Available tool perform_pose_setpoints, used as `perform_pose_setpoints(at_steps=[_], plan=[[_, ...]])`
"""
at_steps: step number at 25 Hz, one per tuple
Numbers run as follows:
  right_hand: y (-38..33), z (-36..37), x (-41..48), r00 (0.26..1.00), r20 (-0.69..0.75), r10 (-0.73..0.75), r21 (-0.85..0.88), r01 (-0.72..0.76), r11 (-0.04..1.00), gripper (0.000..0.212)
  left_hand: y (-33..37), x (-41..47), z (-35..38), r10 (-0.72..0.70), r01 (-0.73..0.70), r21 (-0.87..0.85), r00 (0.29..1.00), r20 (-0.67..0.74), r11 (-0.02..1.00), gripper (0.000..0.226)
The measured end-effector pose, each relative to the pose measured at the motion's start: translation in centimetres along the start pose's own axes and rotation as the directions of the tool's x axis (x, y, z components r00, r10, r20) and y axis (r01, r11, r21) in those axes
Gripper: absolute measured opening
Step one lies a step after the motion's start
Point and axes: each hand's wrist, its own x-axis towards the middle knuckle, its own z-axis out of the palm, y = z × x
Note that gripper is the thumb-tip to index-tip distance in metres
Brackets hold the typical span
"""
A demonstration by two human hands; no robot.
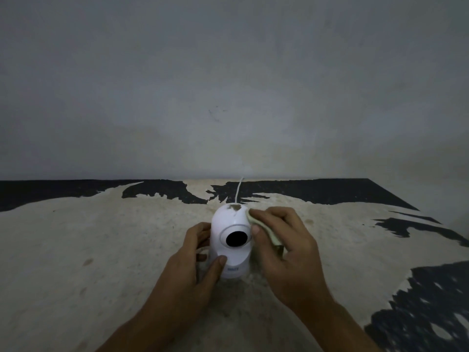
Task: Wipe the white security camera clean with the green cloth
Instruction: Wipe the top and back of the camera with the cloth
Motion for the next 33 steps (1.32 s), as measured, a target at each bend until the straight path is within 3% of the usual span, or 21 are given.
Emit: perform_pose_setpoints(at_steps=[3, 6, 9, 10, 12, 14, 16, 19, 21, 23, 28, 31, 33], plan=[[-1.1, 0.8, -0.7, 0.974, 0.042, -0.221, -0.170, 0.225, 0.959, 0.034, -0.2, 0.2, 0.1, -0.028, 0.028, -0.031, 0.999, -0.015, 0.999, 0.054], [-1.7, 1.0, -0.6, 0.971, 0.114, -0.208, -0.198, 0.228, 0.953, 0.034, -0.1, 0.4, 0.5, -0.082, 0.080, -0.040, 0.995, -0.053, 0.996, 0.067], [-1.5, 0.9, -0.2, 0.960, 0.203, -0.194, -0.261, 0.244, 0.934, 0.028, 0.0, 0.3, 0.5, -0.053, 0.053, -0.007, 0.998, -0.023, 0.999, 0.052], [-1.2, 0.8, -0.2, 0.943, 0.213, -0.257, -0.321, 0.316, 0.893, 0.032, 0.0, 0.2, 0.4, -0.017, 0.017, -0.011, 1.000, -0.008, 1.000, 0.050], [-0.2, 0.1, 0.2, 0.954, 0.180, -0.239, -0.405, 0.293, 0.866, 0.038, -0.1, 0.1, 0.0, 0.012, -0.012, -0.023, 1.000, 0.014, 1.000, 0.046], [0.4, -0.6, 0.6, 0.985, 0.059, -0.164, -0.415, 0.174, 0.893, 0.038, -0.2, 0.1, -0.1, 0.030, -0.030, -0.051, 0.999, 0.011, 0.998, 0.045], [0.3, -0.5, 0.3, 0.986, 0.020, -0.167, -0.380, 0.162, 0.911, 0.038, -0.2, 0.0, -0.1, 0.039, -0.039, -0.049, 0.999, 0.004, 0.998, 0.044], [-0.9, 0.8, -0.2, 0.967, 0.107, -0.230, -0.313, 0.252, 0.916, 0.044, -0.4, 0.4, 0.5, 0.010, -0.012, -0.038, 0.998, -0.057, 0.999, 0.047], [-1.4, 1.1, -0.1, 0.963, 0.178, -0.203, -0.260, 0.245, 0.934, 0.033, -0.6, 0.5, 0.6, -0.028, 0.025, -0.032, 0.995, -0.099, 0.999, 0.054], [-0.8, 1.0, 0.0, 0.947, 0.188, -0.260, -0.324, 0.310, 0.894, 0.036, -0.6, 0.3, 0.5, 0.022, -0.024, -0.041, 0.999, -0.049, 0.999, 0.050], [1.2, 0.2, 0.4, 0.986, -0.021, -0.166, -0.392, 0.145, 0.908, 0.037, -0.5, 0.2, 0.0, 0.054, -0.054, -0.058, 0.999, 0.000, 0.997, 0.049], [0.5, 1.2, 0.0, 0.960, 0.022, -0.278, -0.352, 0.267, 0.897, 0.041, -0.6, 0.3, 0.3, 0.039, -0.041, -0.046, 0.999, -0.028, 0.998, 0.054], [0.4, 2.0, -0.4, 0.914, 0.102, -0.393, -0.426, 0.397, 0.813, 0.034, -0.6, 0.4, 0.4, -0.003, 0.001, -0.043, 0.999, -0.050, 0.999, 0.056]])
